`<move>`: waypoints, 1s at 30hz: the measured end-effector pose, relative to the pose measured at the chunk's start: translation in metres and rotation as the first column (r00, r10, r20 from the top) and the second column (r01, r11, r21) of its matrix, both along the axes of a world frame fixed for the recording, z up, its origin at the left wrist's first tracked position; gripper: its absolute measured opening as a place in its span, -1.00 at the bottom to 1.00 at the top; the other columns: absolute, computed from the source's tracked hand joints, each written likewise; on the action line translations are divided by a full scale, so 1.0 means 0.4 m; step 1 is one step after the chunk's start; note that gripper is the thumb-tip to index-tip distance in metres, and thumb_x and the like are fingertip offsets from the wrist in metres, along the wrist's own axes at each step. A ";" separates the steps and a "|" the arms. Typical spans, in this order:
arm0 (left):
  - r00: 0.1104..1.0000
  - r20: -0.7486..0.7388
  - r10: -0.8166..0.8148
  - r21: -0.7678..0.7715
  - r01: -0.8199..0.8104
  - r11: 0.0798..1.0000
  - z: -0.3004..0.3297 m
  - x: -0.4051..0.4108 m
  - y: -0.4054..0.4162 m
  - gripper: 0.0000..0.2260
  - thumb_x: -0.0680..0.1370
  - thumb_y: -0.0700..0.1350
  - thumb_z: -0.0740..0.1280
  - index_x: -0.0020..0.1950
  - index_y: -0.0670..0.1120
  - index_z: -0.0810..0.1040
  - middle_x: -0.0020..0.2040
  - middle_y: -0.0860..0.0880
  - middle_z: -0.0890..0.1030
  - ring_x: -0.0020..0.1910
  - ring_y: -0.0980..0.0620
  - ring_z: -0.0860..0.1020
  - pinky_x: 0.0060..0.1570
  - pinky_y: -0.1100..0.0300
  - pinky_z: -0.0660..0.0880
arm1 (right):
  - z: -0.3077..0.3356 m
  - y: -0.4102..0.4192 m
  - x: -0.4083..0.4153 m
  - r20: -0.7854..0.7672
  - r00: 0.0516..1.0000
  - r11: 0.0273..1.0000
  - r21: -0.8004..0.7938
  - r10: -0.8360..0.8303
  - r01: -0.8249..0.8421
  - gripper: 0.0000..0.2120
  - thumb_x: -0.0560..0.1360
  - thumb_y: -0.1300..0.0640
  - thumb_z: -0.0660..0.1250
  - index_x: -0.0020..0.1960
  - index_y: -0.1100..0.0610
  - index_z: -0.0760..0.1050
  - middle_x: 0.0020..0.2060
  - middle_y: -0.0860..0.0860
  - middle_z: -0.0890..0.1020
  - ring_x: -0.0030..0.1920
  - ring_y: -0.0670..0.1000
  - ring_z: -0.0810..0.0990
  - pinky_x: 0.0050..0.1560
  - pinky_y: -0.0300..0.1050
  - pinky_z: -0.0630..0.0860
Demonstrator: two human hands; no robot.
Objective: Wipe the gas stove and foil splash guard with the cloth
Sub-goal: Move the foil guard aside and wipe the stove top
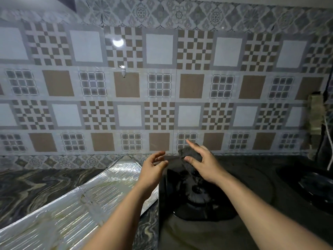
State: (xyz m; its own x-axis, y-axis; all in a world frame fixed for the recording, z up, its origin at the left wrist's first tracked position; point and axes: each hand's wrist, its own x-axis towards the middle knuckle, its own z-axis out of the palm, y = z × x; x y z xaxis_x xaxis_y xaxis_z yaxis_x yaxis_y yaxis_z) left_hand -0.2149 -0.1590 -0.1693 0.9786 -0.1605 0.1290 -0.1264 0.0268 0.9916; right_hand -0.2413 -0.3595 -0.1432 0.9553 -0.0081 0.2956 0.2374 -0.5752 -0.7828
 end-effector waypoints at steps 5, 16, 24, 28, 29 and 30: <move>0.991 0.072 0.116 0.209 -0.128 0.970 -0.070 0.094 -0.028 -0.68 0.57 -0.12 0.38 0.33 -0.04 0.54 0.21 -0.07 0.60 0.14 0.07 0.57 0.16 0.15 0.54 | -0.012 -0.070 0.170 -0.047 0.993 0.973 -0.200 0.106 -0.113 -0.51 0.56 -0.03 0.36 0.46 -0.20 0.36 0.48 0.06 0.31 0.52 0.04 0.22 0.47 -0.06 0.20; 0.978 0.159 0.132 0.607 -0.202 0.769 -0.183 0.163 -0.055 -0.53 0.57 -0.13 0.30 0.49 -0.08 0.40 0.48 -0.04 0.39 0.46 0.02 0.34 0.43 0.20 0.23 | -0.078 0.043 0.423 -0.123 0.946 0.929 -0.190 0.299 -0.318 -0.49 0.60 -0.02 0.28 0.53 -0.04 0.28 0.47 0.07 0.35 0.49 0.06 0.29 0.44 -0.12 0.21; 0.992 0.081 0.099 0.630 -0.128 0.766 -0.194 0.185 -0.046 -0.43 0.47 0.10 0.19 0.46 -0.06 0.42 0.46 -0.07 0.43 0.45 -0.01 0.36 0.43 0.07 0.30 | -0.131 0.101 0.432 -0.330 0.939 0.587 -0.742 0.101 -0.324 -0.45 0.66 -0.19 -0.08 0.60 -0.15 -0.13 0.58 0.02 -0.27 0.57 0.24 -0.16 0.49 0.30 -0.10; 0.996 0.065 0.058 0.609 -0.086 0.788 -0.193 0.188 -0.043 -0.42 0.44 0.07 0.19 0.44 -0.09 0.43 0.40 -0.10 0.48 0.37 -0.04 0.43 0.39 0.03 0.35 | -0.121 0.117 0.419 -0.203 0.970 0.409 -0.880 0.131 -0.239 -0.42 0.67 -0.12 -0.13 0.59 0.01 -0.27 0.52 0.00 -0.42 0.52 0.17 -0.42 0.44 0.37 -0.36; 0.997 0.061 0.046 0.620 -0.074 0.781 -0.193 0.191 -0.041 -0.40 0.43 0.09 0.18 0.45 -0.09 0.42 0.41 -0.11 0.47 0.38 -0.05 0.42 0.39 0.02 0.34 | -0.126 0.118 0.420 -0.169 0.967 0.395 -0.889 0.189 -0.232 -0.42 0.68 -0.07 -0.11 0.59 0.02 -0.29 0.54 0.00 -0.39 0.53 0.14 -0.41 0.46 0.35 -0.35; 0.998 0.057 0.034 0.630 -0.062 0.774 -0.194 0.195 -0.038 -0.38 0.43 0.12 0.16 0.46 -0.09 0.40 0.42 -0.12 0.45 0.39 -0.07 0.41 0.39 0.00 0.34 | -0.132 0.118 0.421 -0.154 0.956 0.399 -0.883 0.251 -0.247 -0.42 0.69 -0.03 -0.08 0.59 0.01 -0.30 0.55 -0.01 -0.35 0.55 0.11 -0.37 0.50 0.29 -0.31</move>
